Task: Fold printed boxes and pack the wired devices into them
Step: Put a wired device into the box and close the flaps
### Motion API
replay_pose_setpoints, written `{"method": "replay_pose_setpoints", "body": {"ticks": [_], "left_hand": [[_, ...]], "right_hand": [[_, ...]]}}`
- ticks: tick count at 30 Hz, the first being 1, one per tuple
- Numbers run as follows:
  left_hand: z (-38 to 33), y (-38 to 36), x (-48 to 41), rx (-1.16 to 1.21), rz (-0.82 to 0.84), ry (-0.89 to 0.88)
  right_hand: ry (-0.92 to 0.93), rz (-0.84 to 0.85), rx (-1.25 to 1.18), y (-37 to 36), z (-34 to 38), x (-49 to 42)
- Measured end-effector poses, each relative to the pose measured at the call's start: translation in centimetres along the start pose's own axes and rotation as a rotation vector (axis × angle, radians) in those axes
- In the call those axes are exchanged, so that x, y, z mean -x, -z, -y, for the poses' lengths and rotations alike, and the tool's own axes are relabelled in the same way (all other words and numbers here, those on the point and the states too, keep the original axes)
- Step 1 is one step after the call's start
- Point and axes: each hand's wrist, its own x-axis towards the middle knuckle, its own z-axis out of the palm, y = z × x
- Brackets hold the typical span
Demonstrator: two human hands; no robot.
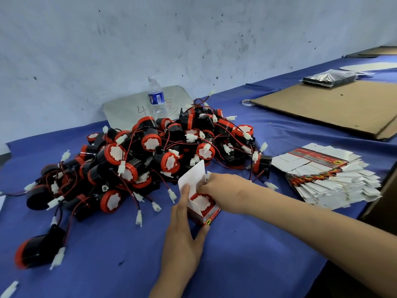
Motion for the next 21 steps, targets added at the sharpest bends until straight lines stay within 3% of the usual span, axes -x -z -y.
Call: {"method": "replay_pose_setpoints", "body": {"ticks": [3, 6, 8, 10, 14, 18, 21], "left_hand": [[-0.1, 0.1, 0.1, -0.006, 0.002, -0.011], [-0.1, 0.3, 0.2, -0.013, -0.007, -0.017], [-0.1, 0.2, 0.2, -0.032, -0.015, -0.019], [-0.2, 0.1, 0.2, -0.041, -0.016, -0.020], [0.0, 0.1, 0.1, -0.039, -0.020, -0.030], [0.0, 0.1, 0.2, -0.032, -0.029, -0.031], [0.0, 0.0, 0.3, -0.028, -0.025, -0.039]], "right_hand": [[0.092, -0.050, -0.119, 0.4, -0.8, 0.6], [0.096, -0.206, -0.503, 1.5, -2.3, 3.2], [0.028, -0.400, -0.705, 1.6, -3.2, 5.5], [-0.102, -0.529, -0.745, 0.8, -4.0, 7.3], [-0.236, -0.506, -0.922, -1.8, -4.0, 8.3], [-0.081, -0.578, -1.337, -2.5, -2.8, 8.2], [-0.020, -0.700, -1.238, -2.6, -1.9, 7.2]]}}
